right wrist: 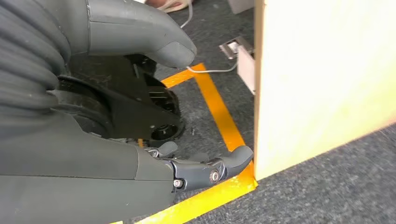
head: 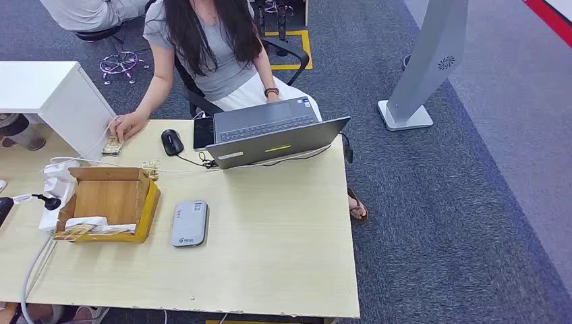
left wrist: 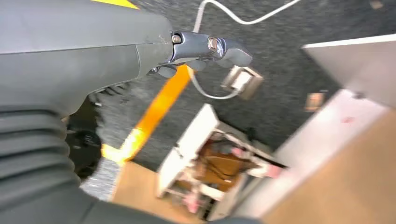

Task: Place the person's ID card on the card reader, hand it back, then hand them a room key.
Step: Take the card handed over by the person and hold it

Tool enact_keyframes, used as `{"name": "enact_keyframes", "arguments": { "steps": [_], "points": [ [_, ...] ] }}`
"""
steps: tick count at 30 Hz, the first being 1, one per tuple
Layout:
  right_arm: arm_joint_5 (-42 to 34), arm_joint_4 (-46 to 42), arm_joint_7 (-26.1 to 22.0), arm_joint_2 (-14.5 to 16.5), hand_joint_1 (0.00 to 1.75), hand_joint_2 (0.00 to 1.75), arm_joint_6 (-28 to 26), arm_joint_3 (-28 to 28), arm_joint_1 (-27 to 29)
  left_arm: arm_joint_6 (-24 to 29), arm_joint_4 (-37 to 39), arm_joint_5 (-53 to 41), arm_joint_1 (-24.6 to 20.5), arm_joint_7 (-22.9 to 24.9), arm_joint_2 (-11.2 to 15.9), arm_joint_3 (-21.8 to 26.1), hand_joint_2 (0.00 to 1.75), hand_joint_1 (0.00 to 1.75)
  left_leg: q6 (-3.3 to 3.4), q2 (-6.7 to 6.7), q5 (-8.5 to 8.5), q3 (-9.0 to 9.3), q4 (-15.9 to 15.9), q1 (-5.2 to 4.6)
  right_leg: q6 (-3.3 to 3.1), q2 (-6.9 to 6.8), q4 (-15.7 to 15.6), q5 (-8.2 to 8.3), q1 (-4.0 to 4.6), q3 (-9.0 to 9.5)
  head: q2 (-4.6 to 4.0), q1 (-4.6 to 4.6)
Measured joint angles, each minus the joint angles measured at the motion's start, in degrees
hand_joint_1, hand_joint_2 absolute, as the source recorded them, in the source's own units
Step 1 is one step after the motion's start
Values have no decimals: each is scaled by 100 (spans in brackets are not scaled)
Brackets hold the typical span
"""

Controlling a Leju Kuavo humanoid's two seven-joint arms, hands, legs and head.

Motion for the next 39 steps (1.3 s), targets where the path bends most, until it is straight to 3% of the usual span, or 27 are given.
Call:
{"name": "enact_keyframes", "arguments": {
  "steps": [7, 19, 34, 39],
  "points": [
    [-67, 22, 56, 8, 0, 175, -109, -29, 4, -69, -516, -142, 101, 9, -196, 183, 175, 0, 0, 0, 0, -3, 1, -2, 0, 0, 0, 0, -1, -2, 0, 0],
    [-379, 172, 549, 98, 0, 175, -831, -206, 10, -291, -2588, -457, 599, 125, -827, 570, 175, 0, 0, -1, 0, -4, 1, -4, 1, -1, 0, 0, -3, -3, 0, -1],
    [-229, 334, 1722, 189, 0, 175, -1945, -135, 44, -95, -4954, -326, 1582, 325, -1498, 684, 175, 0, 4, 51, -15, -90, 46, 30, 5, 55, 0, 13, 27, -79, 0, 3],
    [-94, 381, 2047, 209, 0, 175, -2231, -17, 63, 15, -5994, -57, 1846, 178, -1661, 702, 175, 0, 16, -10, -28, -113, 62, 28, 22, -8, -5, -2, 24, -71, 0, 41]
  ]
}}
